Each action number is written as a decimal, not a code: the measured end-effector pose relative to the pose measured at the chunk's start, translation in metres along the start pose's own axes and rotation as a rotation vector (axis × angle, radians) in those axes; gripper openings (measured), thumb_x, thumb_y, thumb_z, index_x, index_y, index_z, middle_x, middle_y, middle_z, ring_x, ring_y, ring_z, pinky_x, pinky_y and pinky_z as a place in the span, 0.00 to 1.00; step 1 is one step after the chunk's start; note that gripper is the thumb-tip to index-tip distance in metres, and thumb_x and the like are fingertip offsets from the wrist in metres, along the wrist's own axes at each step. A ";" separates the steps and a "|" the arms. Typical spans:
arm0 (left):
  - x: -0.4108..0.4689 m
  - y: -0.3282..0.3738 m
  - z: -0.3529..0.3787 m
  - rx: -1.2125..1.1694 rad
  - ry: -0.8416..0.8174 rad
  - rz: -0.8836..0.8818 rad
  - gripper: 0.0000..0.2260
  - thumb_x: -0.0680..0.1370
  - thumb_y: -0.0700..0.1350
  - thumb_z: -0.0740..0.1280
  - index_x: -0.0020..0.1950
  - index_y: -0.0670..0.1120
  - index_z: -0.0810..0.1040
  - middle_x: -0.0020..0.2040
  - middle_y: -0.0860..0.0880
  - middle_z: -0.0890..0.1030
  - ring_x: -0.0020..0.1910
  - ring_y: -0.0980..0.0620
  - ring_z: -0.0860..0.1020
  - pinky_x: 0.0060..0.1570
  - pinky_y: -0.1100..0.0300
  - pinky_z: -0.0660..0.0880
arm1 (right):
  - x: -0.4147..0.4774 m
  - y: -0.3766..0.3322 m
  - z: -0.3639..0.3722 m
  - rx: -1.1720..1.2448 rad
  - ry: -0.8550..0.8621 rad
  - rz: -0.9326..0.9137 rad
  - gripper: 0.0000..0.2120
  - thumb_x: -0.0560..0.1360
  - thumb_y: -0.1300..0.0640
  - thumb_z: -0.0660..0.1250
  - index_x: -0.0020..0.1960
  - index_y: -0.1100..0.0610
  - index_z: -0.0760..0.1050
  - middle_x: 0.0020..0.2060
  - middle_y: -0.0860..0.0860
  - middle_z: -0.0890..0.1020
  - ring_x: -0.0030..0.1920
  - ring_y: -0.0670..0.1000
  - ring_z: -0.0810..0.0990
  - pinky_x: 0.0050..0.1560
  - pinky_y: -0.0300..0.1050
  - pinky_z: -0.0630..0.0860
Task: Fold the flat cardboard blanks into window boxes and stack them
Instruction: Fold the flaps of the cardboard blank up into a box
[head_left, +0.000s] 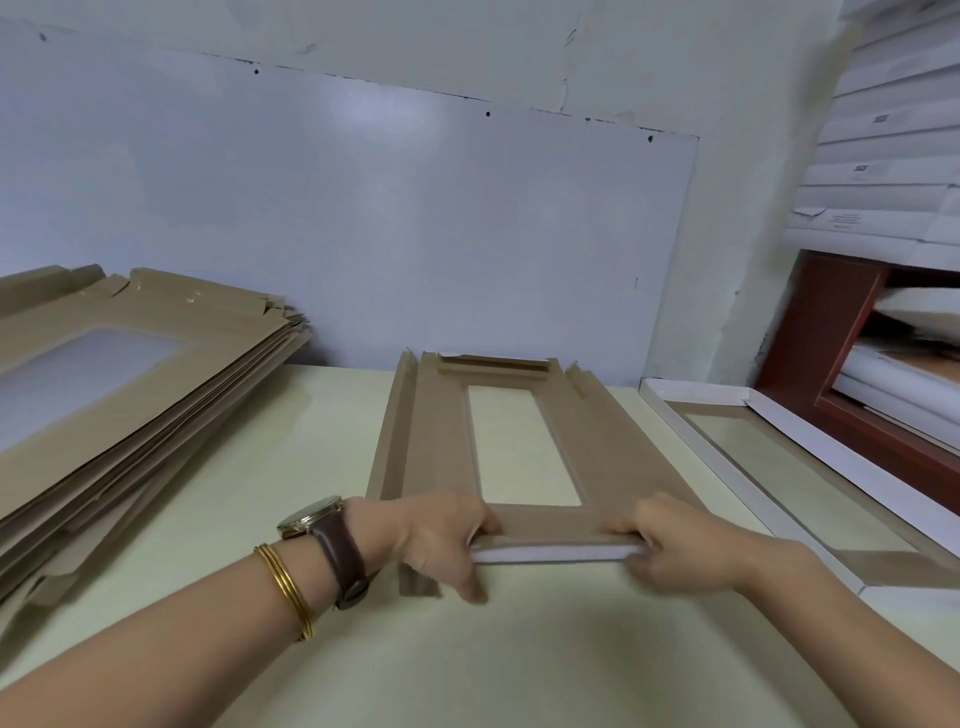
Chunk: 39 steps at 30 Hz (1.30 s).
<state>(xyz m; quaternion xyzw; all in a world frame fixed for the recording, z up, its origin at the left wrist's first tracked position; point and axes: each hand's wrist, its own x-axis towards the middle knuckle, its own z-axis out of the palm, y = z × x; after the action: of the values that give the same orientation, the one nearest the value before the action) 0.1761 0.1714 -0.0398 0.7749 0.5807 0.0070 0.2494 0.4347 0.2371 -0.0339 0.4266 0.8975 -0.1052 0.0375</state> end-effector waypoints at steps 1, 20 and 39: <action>0.000 -0.001 -0.002 0.029 0.042 -0.010 0.10 0.72 0.46 0.73 0.51 0.47 0.78 0.44 0.46 0.81 0.39 0.49 0.79 0.41 0.56 0.78 | 0.000 0.000 -0.004 -0.005 0.026 -0.008 0.06 0.68 0.64 0.58 0.34 0.56 0.65 0.28 0.49 0.68 0.31 0.48 0.65 0.32 0.43 0.61; 0.019 -0.028 0.005 0.146 0.479 -0.078 0.30 0.74 0.48 0.67 0.74 0.48 0.60 0.68 0.50 0.66 0.67 0.47 0.67 0.62 0.57 0.65 | 0.032 0.014 0.027 0.272 0.346 0.112 0.32 0.75 0.54 0.67 0.75 0.48 0.58 0.59 0.44 0.64 0.62 0.46 0.67 0.57 0.39 0.64; 0.042 -0.005 0.067 0.317 0.281 -0.053 0.27 0.84 0.52 0.44 0.78 0.42 0.38 0.79 0.47 0.40 0.78 0.51 0.39 0.75 0.57 0.37 | 0.056 -0.059 0.080 0.030 0.138 0.045 0.29 0.84 0.45 0.42 0.79 0.57 0.41 0.79 0.49 0.42 0.77 0.44 0.37 0.75 0.42 0.35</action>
<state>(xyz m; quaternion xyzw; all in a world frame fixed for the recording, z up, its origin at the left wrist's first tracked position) 0.2051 0.1847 -0.1124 0.7803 0.6239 0.0170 0.0410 0.3522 0.2256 -0.1110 0.4536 0.8864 -0.0882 -0.0287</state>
